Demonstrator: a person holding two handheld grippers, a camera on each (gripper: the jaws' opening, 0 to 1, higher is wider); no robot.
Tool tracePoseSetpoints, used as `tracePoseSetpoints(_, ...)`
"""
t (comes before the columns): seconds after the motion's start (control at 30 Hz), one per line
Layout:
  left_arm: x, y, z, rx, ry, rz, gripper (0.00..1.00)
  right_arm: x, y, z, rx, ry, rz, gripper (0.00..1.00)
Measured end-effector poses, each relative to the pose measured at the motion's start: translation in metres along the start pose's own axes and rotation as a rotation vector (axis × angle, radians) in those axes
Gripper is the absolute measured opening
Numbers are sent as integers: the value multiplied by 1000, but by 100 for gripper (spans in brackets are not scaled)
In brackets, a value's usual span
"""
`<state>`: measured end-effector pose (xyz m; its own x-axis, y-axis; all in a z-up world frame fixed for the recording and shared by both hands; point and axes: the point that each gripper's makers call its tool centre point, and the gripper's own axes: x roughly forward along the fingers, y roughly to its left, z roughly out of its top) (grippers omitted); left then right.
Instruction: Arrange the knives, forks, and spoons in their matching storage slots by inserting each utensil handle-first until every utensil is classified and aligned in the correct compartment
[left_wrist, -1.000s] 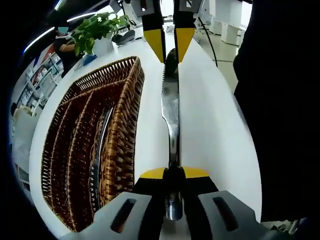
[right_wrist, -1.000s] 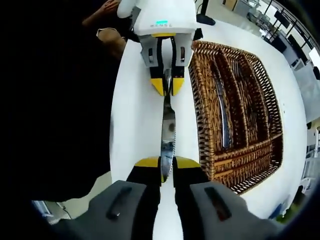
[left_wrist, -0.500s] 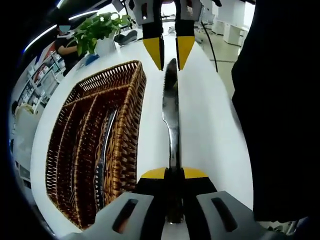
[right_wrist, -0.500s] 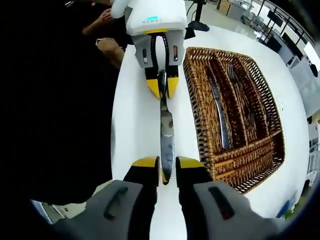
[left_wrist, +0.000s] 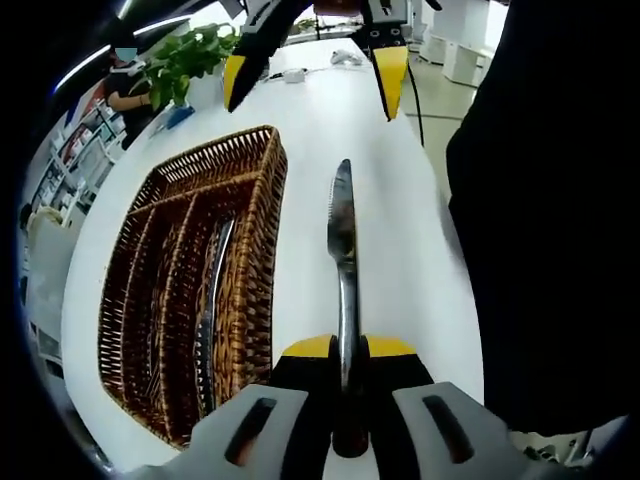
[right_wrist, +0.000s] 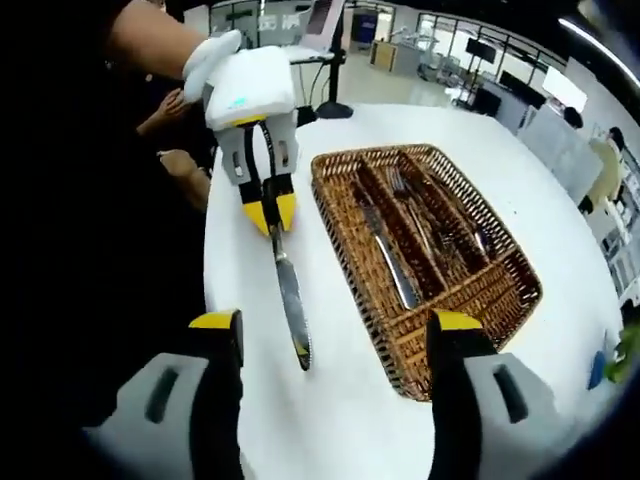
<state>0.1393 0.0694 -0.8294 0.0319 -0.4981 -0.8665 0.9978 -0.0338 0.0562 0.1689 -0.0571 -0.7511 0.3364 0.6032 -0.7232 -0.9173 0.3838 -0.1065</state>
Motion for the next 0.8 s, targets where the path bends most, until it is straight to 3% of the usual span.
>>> tracePoseSetpoints(0.1,-5,1,-2,-11,15,1,7,-15,-18,-2,96,-71,-105,98)
tracePoseSetpoints(0.2,-12,3,-2,-13,22,1,7,-28,-29,-2,163,-122,-162,100)
tracePoseSetpoints(0.23,-14,4,-2,-10,26,3,7,-34,-33,-7,225,-123,-192,100)
tracePoseSetpoints(0.4,-22,10,-1,4,43,13,7,-47,-34,-18,354,-143,-203,100)
tracePoseSetpoints(0.5,-33,17,4,-36,38,25,7,-53,-32,-19,348,-157,-222,100)
tracePoseSetpoints(0.8,-56,28,19,-31,21,44,7,-80,-31,-18,374,-183,-261,97)
